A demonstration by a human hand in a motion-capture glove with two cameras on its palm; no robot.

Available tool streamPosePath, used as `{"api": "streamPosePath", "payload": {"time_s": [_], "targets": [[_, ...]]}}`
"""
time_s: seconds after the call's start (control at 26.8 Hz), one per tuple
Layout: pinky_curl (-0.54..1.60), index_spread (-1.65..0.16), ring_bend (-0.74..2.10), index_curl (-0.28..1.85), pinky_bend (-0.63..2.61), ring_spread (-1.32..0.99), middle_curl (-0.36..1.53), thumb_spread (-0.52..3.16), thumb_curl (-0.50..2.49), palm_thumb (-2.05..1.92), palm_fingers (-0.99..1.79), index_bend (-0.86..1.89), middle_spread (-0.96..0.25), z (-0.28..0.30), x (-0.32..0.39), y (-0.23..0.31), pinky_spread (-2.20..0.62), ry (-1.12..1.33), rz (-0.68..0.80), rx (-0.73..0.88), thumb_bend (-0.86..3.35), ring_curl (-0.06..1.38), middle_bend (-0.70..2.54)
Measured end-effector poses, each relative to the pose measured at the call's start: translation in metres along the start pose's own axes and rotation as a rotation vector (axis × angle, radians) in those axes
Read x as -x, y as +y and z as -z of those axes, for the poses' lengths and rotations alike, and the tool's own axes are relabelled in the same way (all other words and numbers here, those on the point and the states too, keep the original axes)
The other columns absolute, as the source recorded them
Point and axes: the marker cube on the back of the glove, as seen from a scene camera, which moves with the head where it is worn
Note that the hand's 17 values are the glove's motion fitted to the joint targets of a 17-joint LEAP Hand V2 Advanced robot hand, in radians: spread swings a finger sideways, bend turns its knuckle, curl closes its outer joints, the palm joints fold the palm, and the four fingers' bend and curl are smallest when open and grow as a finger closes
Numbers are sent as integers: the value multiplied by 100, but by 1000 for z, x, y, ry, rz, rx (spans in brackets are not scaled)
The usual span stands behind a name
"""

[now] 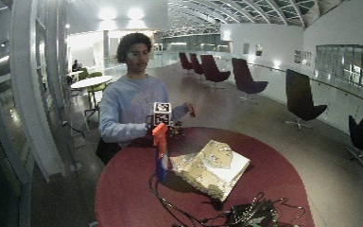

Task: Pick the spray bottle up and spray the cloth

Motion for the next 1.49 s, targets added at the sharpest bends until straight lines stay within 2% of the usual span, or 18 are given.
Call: {"api": "streamPosePath", "payload": {"time_s": [0.3,0.52,0.71,1.01,1.23,1.34,1.49], "targets": [[20,-34,26,10,49,8,15,81,14,49,36,12,2,6,-7,-1,17,-1,-4,-19,28,11,32],[23,-38,28,14,48,8,19,97,18,51,37,15,2,12,-7,0,20,-13,-7,-46,25,14,32],[25,-39,29,16,47,8,22,106,20,53,38,14,2,15,-10,7,21,-136,-24,-120,22,17,32],[27,-40,32,19,44,7,26,112,23,53,42,14,2,39,-32,37,22,-395,-86,-455,17,20,31],[26,-38,38,21,39,5,29,113,25,55,56,15,1,58,-57,82,22,-837,-139,-827,13,23,32],[27,-37,38,22,39,5,30,113,25,55,56,15,1,60,-71,101,21,-881,-204,-928,10,24,31],[28,-37,37,24,37,5,31,113,26,55,57,15,0,57,-83,109,21,-864,-263,-972,7,25,30]]}}
